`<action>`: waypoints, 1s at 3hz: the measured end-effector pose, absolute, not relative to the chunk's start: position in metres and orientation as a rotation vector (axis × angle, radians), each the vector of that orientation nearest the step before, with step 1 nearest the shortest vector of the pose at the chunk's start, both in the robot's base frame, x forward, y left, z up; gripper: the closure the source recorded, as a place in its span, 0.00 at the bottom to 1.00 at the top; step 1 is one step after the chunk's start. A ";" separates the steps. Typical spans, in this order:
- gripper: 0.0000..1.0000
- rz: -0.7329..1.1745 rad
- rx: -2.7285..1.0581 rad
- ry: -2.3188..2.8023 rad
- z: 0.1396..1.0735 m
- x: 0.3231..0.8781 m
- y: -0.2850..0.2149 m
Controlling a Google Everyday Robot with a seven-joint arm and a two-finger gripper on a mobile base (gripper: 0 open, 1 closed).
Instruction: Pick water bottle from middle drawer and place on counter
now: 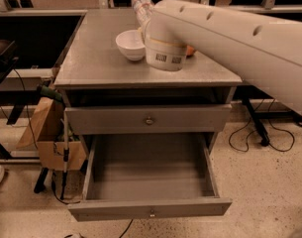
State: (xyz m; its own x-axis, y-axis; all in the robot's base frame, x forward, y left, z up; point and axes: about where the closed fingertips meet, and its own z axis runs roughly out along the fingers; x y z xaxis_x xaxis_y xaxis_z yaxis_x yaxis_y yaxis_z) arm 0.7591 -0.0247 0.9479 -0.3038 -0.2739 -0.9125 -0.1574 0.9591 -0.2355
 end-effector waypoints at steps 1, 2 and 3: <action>0.16 -0.112 -0.228 1.942 0.948 0.755 -0.045; 0.16 -0.105 -0.189 1.986 0.937 0.753 -0.061; 0.00 -0.083 -0.176 2.009 0.927 0.752 -0.071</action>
Offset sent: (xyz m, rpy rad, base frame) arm -0.0078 -0.0555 -0.0230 0.0961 0.1350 -0.1188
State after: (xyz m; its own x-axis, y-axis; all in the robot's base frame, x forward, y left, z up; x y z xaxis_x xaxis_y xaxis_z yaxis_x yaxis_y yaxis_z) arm 0.7521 -0.0705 0.9272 -0.4217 -0.1612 -0.8923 -0.0872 0.9867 -0.1370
